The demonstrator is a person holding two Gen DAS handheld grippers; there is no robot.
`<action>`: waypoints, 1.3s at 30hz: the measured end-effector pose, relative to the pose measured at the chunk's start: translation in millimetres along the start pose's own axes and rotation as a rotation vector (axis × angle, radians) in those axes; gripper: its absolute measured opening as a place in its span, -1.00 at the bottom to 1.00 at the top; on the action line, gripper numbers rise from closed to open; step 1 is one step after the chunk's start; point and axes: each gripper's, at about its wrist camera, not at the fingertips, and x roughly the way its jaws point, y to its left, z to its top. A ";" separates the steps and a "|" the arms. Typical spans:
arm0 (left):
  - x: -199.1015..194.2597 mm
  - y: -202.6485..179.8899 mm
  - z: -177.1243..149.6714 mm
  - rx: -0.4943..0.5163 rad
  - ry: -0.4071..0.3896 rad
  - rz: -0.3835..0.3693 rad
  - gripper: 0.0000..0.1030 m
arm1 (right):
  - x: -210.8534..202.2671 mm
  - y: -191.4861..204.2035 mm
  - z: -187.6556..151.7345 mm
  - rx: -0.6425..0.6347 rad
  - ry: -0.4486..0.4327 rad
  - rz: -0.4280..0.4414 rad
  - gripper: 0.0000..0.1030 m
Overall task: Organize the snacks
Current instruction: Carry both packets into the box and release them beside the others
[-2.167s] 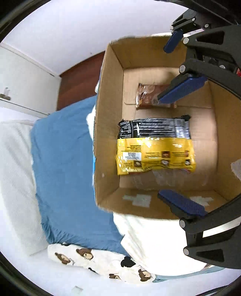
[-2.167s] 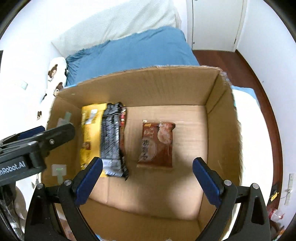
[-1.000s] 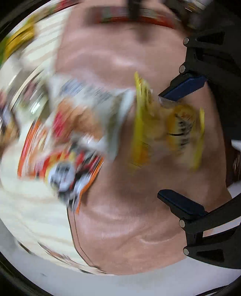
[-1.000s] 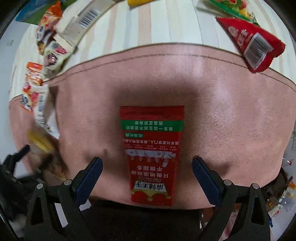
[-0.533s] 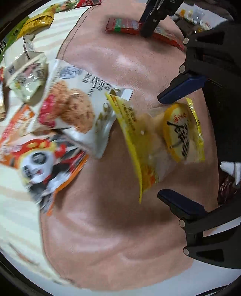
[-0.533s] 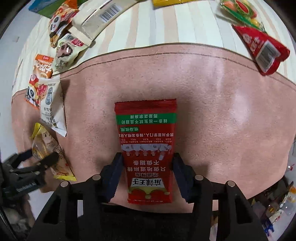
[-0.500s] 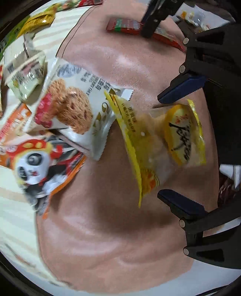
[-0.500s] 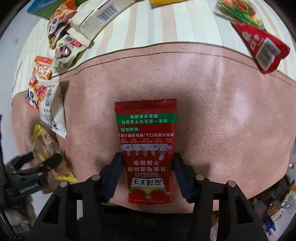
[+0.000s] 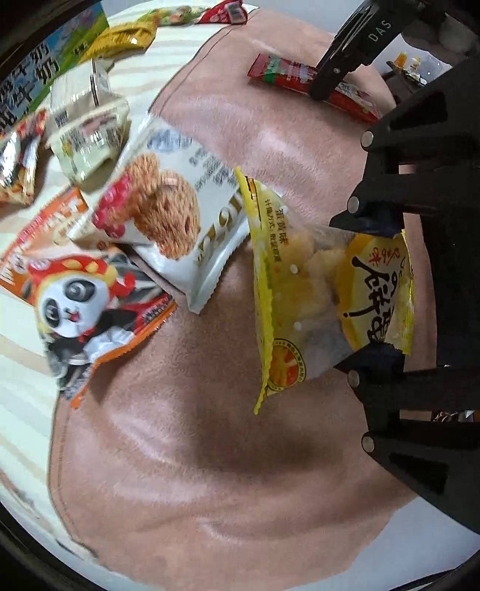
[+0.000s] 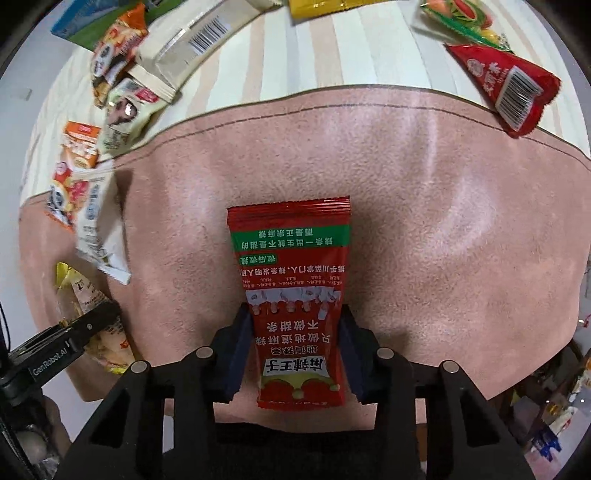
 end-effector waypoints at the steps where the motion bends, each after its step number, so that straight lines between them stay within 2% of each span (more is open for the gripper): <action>1: -2.9 -9.2 2.7 0.000 -0.007 -0.003 -0.26 | -7.0 2.8 -1.0 0.001 0.000 0.012 -0.11; 8: -61.0 -29.0 2.6 0.017 -0.078 -0.087 -0.27 | -61.6 9.0 -4.6 -0.023 -0.048 0.102 -0.12; 14: -125.0 -62.8 27.6 0.073 -0.180 -0.177 -0.27 | -126.5 18.7 22.2 -0.054 -0.147 0.197 -0.12; 16: -147.5 -67.5 44.9 0.094 -0.218 -0.216 -0.27 | -148.2 25.7 40.4 -0.063 -0.187 0.226 -0.12; 21: -205.7 -84.0 89.2 0.147 -0.309 -0.249 -0.27 | -203.1 40.1 94.2 -0.076 -0.301 0.272 -0.12; 25: -229.1 -100.3 141.9 0.173 -0.353 -0.231 -0.27 | -230.8 57.8 151.9 -0.080 -0.403 0.258 -0.12; 28: -240.2 -106.9 180.7 0.183 -0.343 -0.212 -0.26 | -246.2 63.2 195.8 -0.078 -0.441 0.234 -0.12; 31: -235.2 -118.8 227.9 0.195 -0.306 -0.180 -0.26 | -247.6 69.6 238.6 -0.078 -0.460 0.204 -0.12; 35: -211.6 -130.1 277.7 0.196 -0.228 -0.140 -0.26 | -240.0 74.6 288.9 -0.072 -0.436 0.161 -0.12; 39: -176.8 -134.5 311.6 0.179 -0.145 -0.097 -0.26 | -213.9 78.3 328.2 -0.072 -0.400 0.106 -0.12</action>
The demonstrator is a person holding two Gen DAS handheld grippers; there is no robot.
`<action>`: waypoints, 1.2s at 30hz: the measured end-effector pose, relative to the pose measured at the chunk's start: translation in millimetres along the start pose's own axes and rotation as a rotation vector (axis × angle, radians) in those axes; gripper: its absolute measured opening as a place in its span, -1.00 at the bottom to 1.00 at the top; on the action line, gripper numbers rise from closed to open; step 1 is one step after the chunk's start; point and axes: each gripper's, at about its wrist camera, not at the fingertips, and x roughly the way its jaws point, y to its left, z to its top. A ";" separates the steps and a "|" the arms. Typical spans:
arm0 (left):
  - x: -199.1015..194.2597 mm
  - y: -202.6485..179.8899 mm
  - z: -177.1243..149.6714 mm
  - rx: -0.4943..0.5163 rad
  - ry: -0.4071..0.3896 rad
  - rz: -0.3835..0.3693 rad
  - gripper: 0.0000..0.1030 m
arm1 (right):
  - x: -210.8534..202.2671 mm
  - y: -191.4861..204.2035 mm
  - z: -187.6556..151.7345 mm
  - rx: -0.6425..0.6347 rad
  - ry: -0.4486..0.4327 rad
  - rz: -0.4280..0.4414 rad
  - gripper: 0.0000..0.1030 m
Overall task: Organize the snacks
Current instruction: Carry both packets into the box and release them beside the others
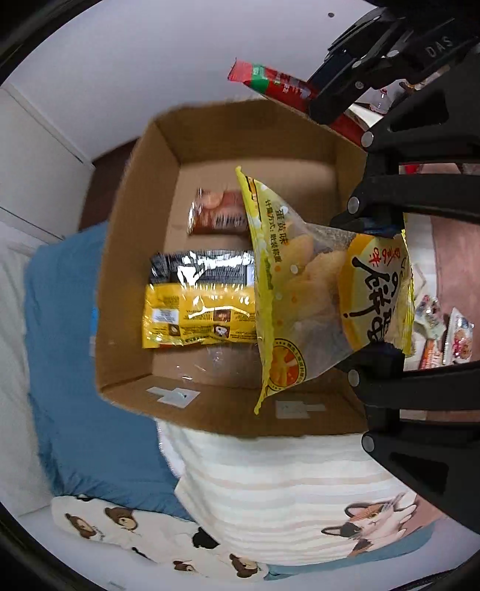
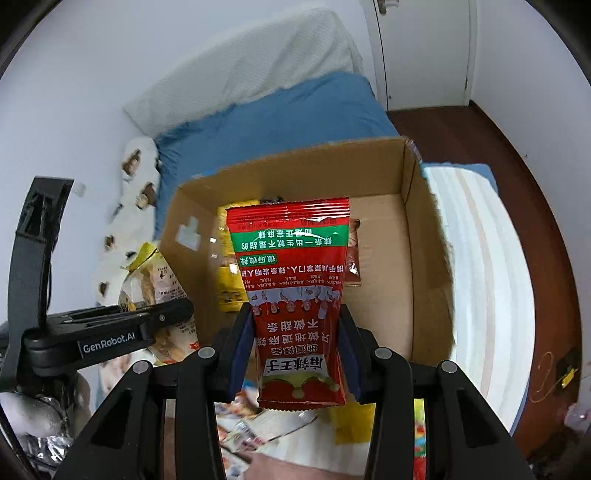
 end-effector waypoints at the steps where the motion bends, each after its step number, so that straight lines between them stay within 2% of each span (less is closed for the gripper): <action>1: 11.6 1.2 5.2 0.000 0.022 0.014 -0.26 | 11.4 -2.0 3.7 0.001 0.003 -0.011 -0.12; 6: 51.7 6.3 18.3 -0.011 0.100 0.021 -0.26 | 60.4 -11.1 9.0 0.007 0.067 -0.046 -0.12; 14: 85.7 7.5 15.0 0.006 0.147 0.051 -0.26 | 109.3 -19.2 3.9 -0.009 0.154 -0.080 -0.12; 17: 97.9 8.7 11.9 0.014 0.187 0.039 -0.25 | 130.7 -23.1 -0.6 -0.006 0.236 -0.066 -0.06; 18: 101.4 10.0 10.9 0.015 0.202 0.040 -0.20 | 140.5 -24.0 -2.8 -0.012 0.279 -0.074 0.18; 19: 104.0 11.6 9.4 0.015 0.206 0.035 -0.02 | 148.2 -25.8 -5.2 -0.014 0.309 -0.074 0.52; 20: 105.1 13.3 8.8 0.014 0.206 0.034 0.13 | 152.0 -28.4 -7.0 -0.006 0.320 -0.069 0.67; 21: 105.3 15.2 7.1 0.013 0.200 0.039 0.45 | 153.6 -29.6 -8.0 -0.005 0.322 -0.072 0.80; 22: 103.7 17.3 5.6 0.010 0.186 0.035 0.63 | 154.2 -30.5 -8.9 -0.007 0.323 -0.078 0.81; 24: 99.5 21.4 3.8 0.002 0.168 0.033 0.76 | 153.6 -30.9 -10.1 -0.012 0.321 -0.081 0.84; 29: 82.7 33.1 6.1 -0.014 0.120 0.026 0.77 | 144.9 -31.4 -8.4 -0.002 0.294 -0.072 0.90; 36: 26.0 34.2 -12.2 -0.008 -0.053 0.050 0.77 | 92.9 -17.9 -10.0 -0.043 0.158 -0.101 0.91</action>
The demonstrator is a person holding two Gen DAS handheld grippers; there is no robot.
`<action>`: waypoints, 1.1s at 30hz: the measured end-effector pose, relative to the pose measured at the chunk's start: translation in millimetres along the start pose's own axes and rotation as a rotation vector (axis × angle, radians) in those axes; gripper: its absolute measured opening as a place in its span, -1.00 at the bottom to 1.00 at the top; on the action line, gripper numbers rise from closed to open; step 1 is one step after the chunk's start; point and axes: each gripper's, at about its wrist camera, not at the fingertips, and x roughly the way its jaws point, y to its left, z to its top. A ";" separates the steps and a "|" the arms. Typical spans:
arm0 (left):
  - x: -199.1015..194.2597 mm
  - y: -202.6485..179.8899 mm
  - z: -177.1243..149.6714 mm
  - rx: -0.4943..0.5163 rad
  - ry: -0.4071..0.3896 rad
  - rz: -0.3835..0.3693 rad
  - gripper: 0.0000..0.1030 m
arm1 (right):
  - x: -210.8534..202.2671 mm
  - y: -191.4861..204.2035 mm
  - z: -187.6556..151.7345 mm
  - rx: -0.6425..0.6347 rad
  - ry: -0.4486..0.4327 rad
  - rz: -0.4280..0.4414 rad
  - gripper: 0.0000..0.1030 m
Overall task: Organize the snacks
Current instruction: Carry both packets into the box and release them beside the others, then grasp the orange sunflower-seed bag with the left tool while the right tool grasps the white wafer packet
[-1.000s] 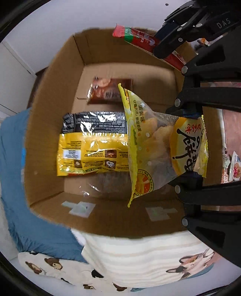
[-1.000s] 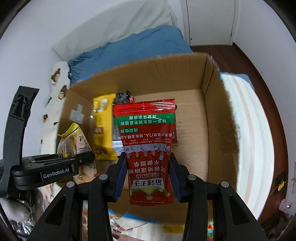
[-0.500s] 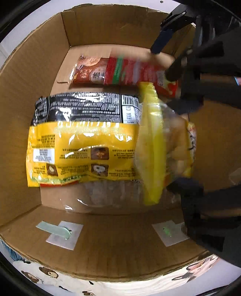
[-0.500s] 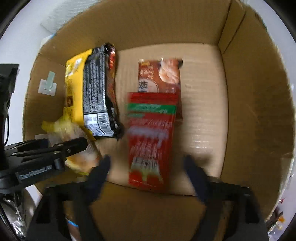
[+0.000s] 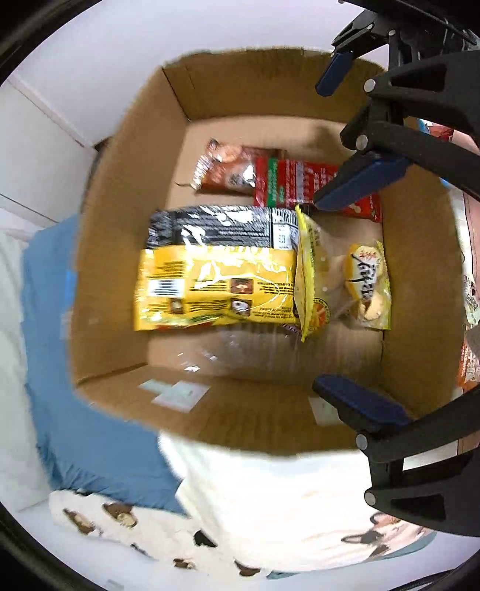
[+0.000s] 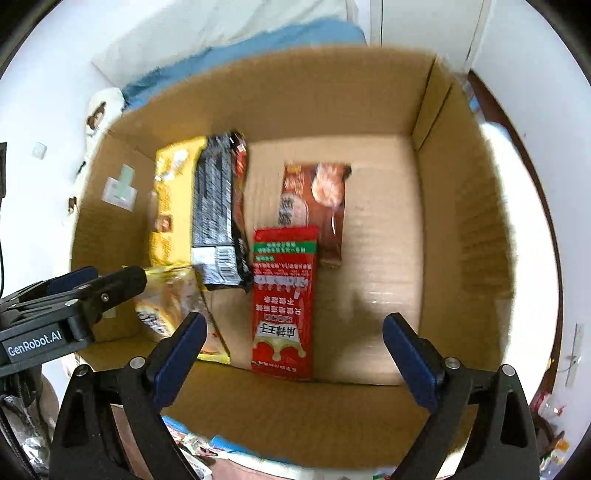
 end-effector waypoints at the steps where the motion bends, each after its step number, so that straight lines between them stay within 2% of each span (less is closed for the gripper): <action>1: -11.3 -1.1 -4.7 0.002 -0.029 -0.003 0.77 | -10.7 0.7 -3.5 -0.001 -0.027 -0.003 0.91; 6: -57.1 -10.9 -18.1 0.010 -0.139 -0.006 0.77 | -51.7 6.8 -20.1 0.006 -0.122 0.021 0.91; 9: -85.9 -14.1 -37.7 0.024 -0.215 0.008 0.77 | -74.2 8.3 -38.0 0.029 -0.151 0.063 0.91; 12: -95.9 -8.9 -63.1 0.034 -0.237 0.037 0.77 | -85.2 9.8 -64.3 0.056 -0.156 0.111 0.91; 14: -93.9 -1.7 -87.4 0.059 -0.236 0.094 0.77 | -82.2 11.5 -86.5 0.079 -0.135 0.147 0.91; 17: -63.3 9.5 -133.2 0.145 -0.171 0.201 0.77 | -58.6 13.8 -123.0 0.120 -0.067 0.200 0.91; 21: 11.7 28.0 -188.0 0.220 0.034 0.269 0.77 | -5.6 19.0 -154.0 0.189 0.049 0.242 0.89; 22: 28.1 32.5 -197.8 0.228 0.072 0.278 0.77 | 5.9 20.8 -158.0 0.203 0.065 0.248 0.82; 23: 40.5 35.8 -205.5 0.238 0.105 0.288 0.77 | 15.1 23.5 -160.1 0.209 0.019 0.210 0.78; 24: 55.9 38.5 -212.1 0.256 0.136 0.300 0.77 | 24.2 26.2 -160.9 0.219 0.022 0.197 0.75; 26: 72.6 40.5 -217.0 0.287 0.155 0.331 0.77 | 41.8 31.0 -157.6 0.251 0.018 0.172 0.75; 30: 87.5 47.4 -212.4 0.282 0.153 0.357 0.74 | 76.1 33.5 -149.5 0.375 0.044 0.154 0.73; 32: 89.7 54.5 -208.6 0.252 0.145 0.357 0.44 | 88.7 34.0 -149.9 0.410 0.057 0.126 0.67; 33: 91.4 61.9 -206.7 0.213 0.154 0.345 0.31 | 91.8 34.6 -151.2 0.407 0.061 0.098 0.38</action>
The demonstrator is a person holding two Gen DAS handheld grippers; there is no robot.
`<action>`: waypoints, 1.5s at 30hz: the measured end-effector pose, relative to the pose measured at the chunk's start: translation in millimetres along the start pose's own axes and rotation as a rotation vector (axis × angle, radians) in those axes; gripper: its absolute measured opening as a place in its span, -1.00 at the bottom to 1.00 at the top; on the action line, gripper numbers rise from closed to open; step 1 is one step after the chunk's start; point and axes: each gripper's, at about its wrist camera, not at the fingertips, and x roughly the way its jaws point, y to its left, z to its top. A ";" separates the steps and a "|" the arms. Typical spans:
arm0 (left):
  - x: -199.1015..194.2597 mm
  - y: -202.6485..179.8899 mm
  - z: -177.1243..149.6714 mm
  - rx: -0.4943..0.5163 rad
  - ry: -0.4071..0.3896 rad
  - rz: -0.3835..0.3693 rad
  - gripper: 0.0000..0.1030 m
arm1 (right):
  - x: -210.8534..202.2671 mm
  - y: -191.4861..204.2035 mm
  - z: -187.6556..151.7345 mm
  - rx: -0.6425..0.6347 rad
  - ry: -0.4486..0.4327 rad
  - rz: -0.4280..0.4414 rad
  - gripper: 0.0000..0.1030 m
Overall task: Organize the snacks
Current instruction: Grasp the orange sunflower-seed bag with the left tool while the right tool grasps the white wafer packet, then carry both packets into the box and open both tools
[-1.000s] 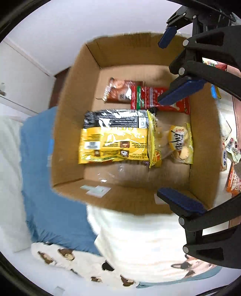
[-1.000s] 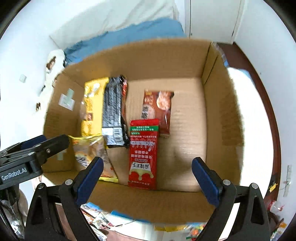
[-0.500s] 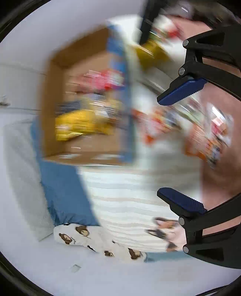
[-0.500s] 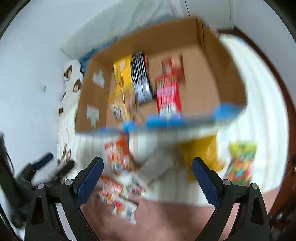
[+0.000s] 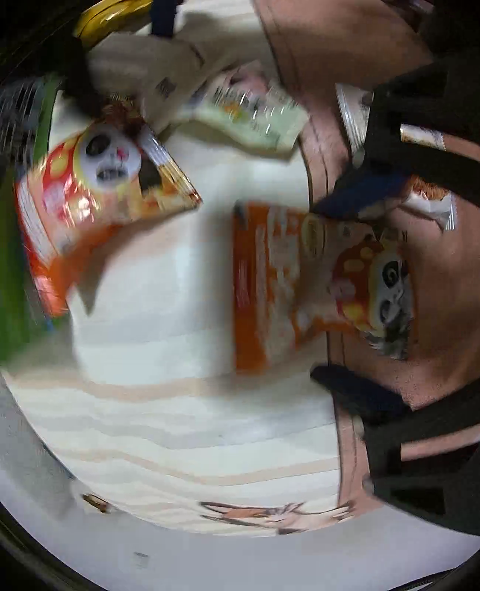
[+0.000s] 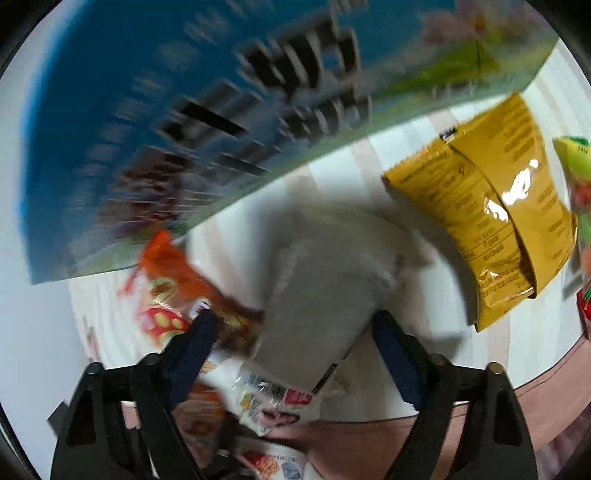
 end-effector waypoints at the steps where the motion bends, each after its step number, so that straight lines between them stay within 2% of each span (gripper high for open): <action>1: 4.2 9.0 -1.2 -0.049 0.014 -0.044 0.28 | 1.6 0.6 -2.2 -0.024 -0.003 -0.032 0.26; 2: 7.1 19.8 -2.4 -0.111 0.034 -0.088 0.28 | 1.6 1.0 -4.9 -0.089 -0.018 0.024 0.25; 3: 11.3 35.2 -4.9 -0.194 0.054 -0.148 0.28 | 1.4 2.3 -8.3 -0.134 -0.015 0.013 0.23; 7: 18.6 68.2 -14.8 -0.375 0.085 -0.302 0.28 | 0.9 7.6 -31.5 -0.367 0.047 -0.074 0.22; 10: 19.7 75.3 -20.2 -0.413 0.093 -0.355 0.28 | 1.9 3.5 -56.1 -0.525 0.115 -0.138 0.12; 13: 23.6 73.3 -19.8 -0.398 0.102 -0.350 0.28 | 1.2 -5.9 -79.0 -0.615 0.173 -0.174 0.12; 16: 31.1 63.5 -15.8 -0.365 0.116 -0.324 0.28 | -1.3 -13.4 -88.1 -0.614 0.192 -0.161 0.13; 19: 25.9 51.1 -8.0 -0.337 0.097 -0.277 0.28 | -4.9 -26.6 -82.9 -0.506 0.165 -0.111 0.15; 22: 17.7 43.6 -9.3 -0.329 0.072 -0.262 0.15 | -4.7 -37.6 -81.2 -0.425 0.129 -0.086 0.14; 26: 13.3 37.1 -26.1 -0.329 0.082 -0.250 0.13 | -9.6 -44.0 -95.0 -0.460 0.097 -0.107 0.09; 28: 14.8 32.9 -37.9 -0.331 0.093 -0.236 0.13 | -11.0 -47.0 -110.6 -0.475 0.145 -0.117 0.09; 29: 15.2 31.1 -44.8 -0.331 0.097 -0.231 0.13 | -12.8 -49.3 -118.4 -0.465 0.229 -0.124 0.09; 31: 17.6 29.1 -50.6 -0.334 0.115 -0.232 0.13 | -14.9 -55.5 -130.6 -0.469 0.260 -0.120 0.09; 34: 25.1 25.8 -58.4 -0.346 0.128 -0.235 0.14 | -14.2 -65.1 -140.0 -0.446 0.254 -0.115 0.13; 35: 27.3 25.7 -56.9 -0.343 0.055 -0.248 0.14 | -12.1 -66.5 -140.3 -0.436 0.254 -0.119 0.14; 38: 29.2 26.3 -55.7 -0.351 0.053 -0.238 0.14 | -5.1 -72.3 -132.6 -0.431 0.248 -0.137 0.17; 42: 13.1 19.3 -67.5 -0.356 0.024 -0.230 0.10 | -6.3 -72.1 -133.0 -0.461 0.219 -0.150 0.09; 45: 0.9 15.6 -82.6 -0.362 0.005 -0.239 0.08 | -18.4 -71.6 -143.5 -0.459 0.205 -0.119 0.08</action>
